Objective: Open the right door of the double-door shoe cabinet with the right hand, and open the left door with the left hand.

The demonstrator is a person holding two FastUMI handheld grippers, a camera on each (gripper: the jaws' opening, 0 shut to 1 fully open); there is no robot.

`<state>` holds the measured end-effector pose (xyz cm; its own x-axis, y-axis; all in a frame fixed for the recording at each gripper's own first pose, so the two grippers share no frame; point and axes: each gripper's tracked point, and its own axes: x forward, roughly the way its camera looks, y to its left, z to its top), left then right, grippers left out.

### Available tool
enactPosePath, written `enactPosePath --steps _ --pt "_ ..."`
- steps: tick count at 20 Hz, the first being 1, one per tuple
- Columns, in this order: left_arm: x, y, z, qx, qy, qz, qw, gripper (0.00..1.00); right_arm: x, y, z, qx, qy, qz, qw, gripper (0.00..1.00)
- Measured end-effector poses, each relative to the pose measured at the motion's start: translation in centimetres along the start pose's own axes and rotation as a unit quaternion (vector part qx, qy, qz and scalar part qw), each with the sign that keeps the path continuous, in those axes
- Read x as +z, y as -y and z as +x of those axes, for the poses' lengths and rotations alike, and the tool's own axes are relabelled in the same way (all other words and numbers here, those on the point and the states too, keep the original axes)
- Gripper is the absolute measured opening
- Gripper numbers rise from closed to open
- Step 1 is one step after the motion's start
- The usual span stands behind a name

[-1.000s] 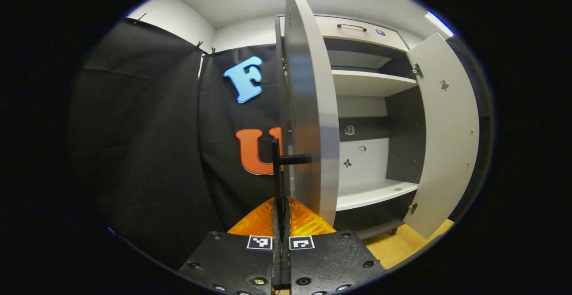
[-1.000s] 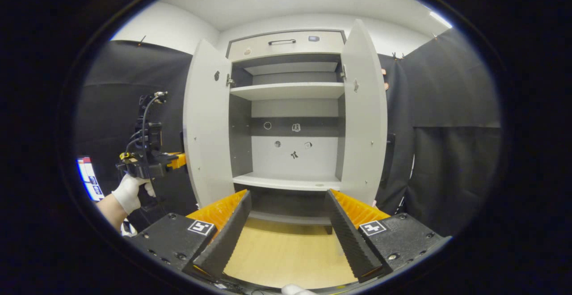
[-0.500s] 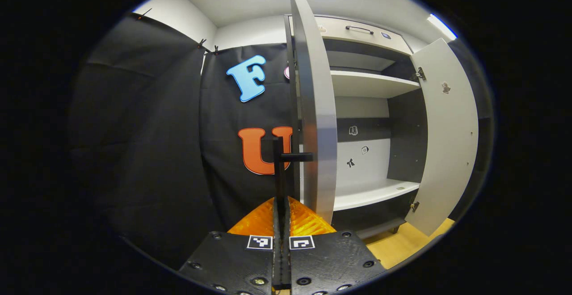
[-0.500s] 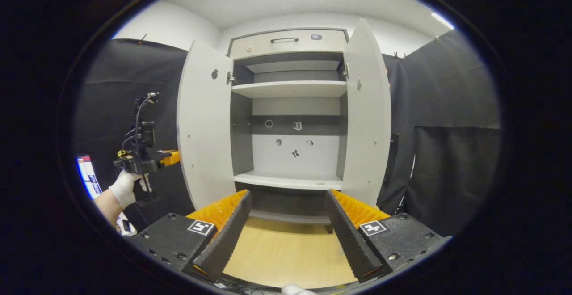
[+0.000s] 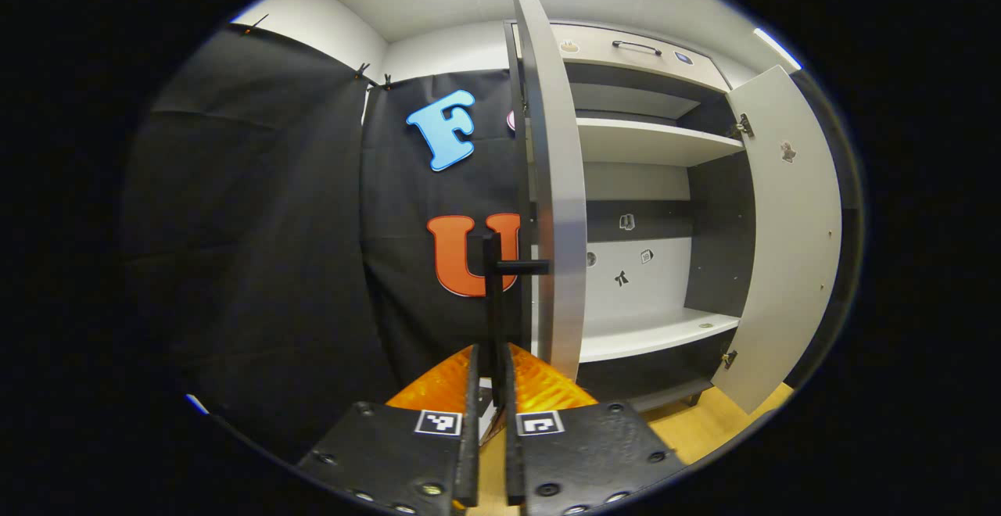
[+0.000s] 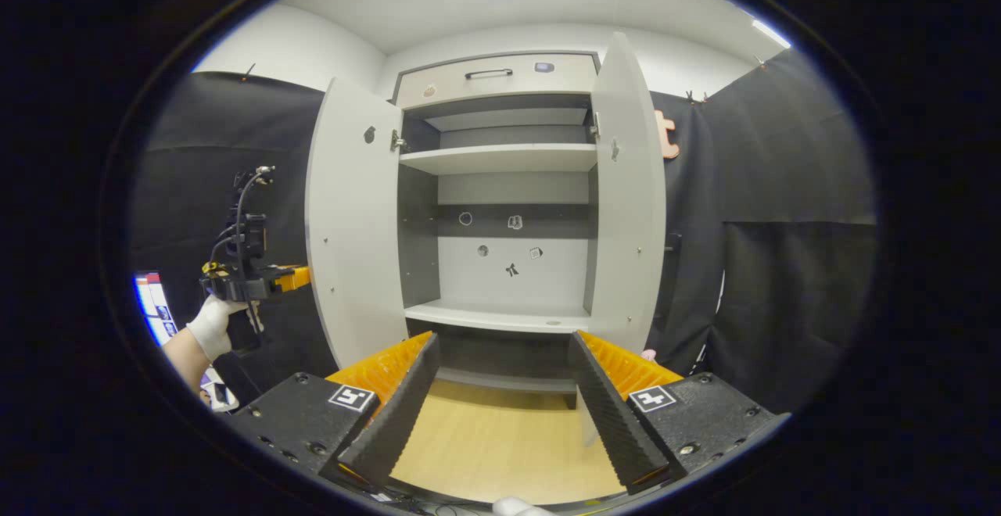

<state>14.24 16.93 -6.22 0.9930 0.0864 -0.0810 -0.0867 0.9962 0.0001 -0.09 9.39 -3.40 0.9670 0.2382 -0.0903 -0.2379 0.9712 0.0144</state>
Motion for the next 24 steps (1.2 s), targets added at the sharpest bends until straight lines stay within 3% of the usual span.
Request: enactPosePath --steps 5,8,13,24 --pt "-0.6 -0.6 -4.8 0.039 -0.005 -0.001 0.999 0.98 0.5 2.0 -1.4 0.006 0.007 0.005 1.000 1.00" --pt "-0.7 0.8 -9.2 0.053 -0.006 0.006 0.999 0.98 0.7 3.1 -2.2 0.012 0.007 0.009 1.000 1.00" --pt "0.1 5.7 -15.3 0.041 0.001 0.015 0.999 0.98 1.0 4.5 -3.1 0.023 0.008 0.007 1.000 1.00" --pt "4.5 20.1 -22.0 -0.050 0.024 -0.001 0.998 0.96 2.7 9.5 -6.6 0.001 0.032 0.009 0.999 1.00"
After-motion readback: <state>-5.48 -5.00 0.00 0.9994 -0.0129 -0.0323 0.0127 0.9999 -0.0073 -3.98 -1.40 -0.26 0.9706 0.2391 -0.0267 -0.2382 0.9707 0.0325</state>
